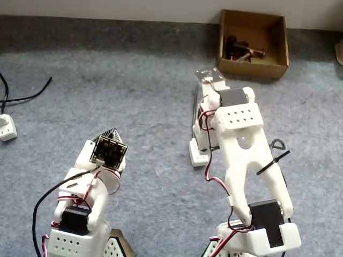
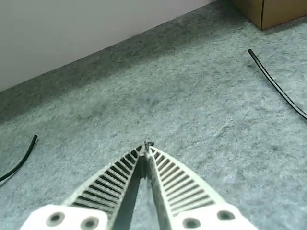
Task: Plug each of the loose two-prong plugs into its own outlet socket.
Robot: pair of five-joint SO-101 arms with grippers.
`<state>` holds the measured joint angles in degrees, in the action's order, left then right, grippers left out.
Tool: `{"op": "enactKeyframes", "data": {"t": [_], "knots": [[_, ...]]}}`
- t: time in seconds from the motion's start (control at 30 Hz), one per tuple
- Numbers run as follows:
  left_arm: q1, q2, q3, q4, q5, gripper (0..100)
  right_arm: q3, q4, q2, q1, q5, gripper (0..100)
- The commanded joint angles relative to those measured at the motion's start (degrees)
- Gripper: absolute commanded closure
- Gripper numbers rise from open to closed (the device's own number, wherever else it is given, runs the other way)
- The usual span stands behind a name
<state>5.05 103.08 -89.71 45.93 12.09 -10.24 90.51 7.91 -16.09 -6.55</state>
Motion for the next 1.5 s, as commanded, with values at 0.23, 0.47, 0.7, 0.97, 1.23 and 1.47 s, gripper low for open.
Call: {"op": "enactKeyframes", "data": {"t": [0.23,0.47,0.7,0.97,1.23,1.47], "knots": [[-0.66,0.75,0.66,-1.41,0.18,99,0.66,-1.63,-5.41,-0.66,1.67,99.3],[-0.66,0.75,0.57,-1.41,0.35,99,0.66,-3.12,-5.76,-0.84,2.37,99.3],[-0.66,0.75,0.57,-1.41,0.35,99,0.66,-2.95,-6.02,-2.68,3.52,99.3],[-0.66,0.75,0.57,-1.41,0.35,99,0.48,-3.12,-5.93,-2.95,5.98,99.3],[-0.66,0.75,0.57,-1.41,0.44,99,0.57,-2.77,-5.85,-2.86,5.98,99.3],[-0.66,0.75,0.57,-1.41,0.44,99,0.22,-3.03,-5.85,0.13,5.71,99.3]]}}
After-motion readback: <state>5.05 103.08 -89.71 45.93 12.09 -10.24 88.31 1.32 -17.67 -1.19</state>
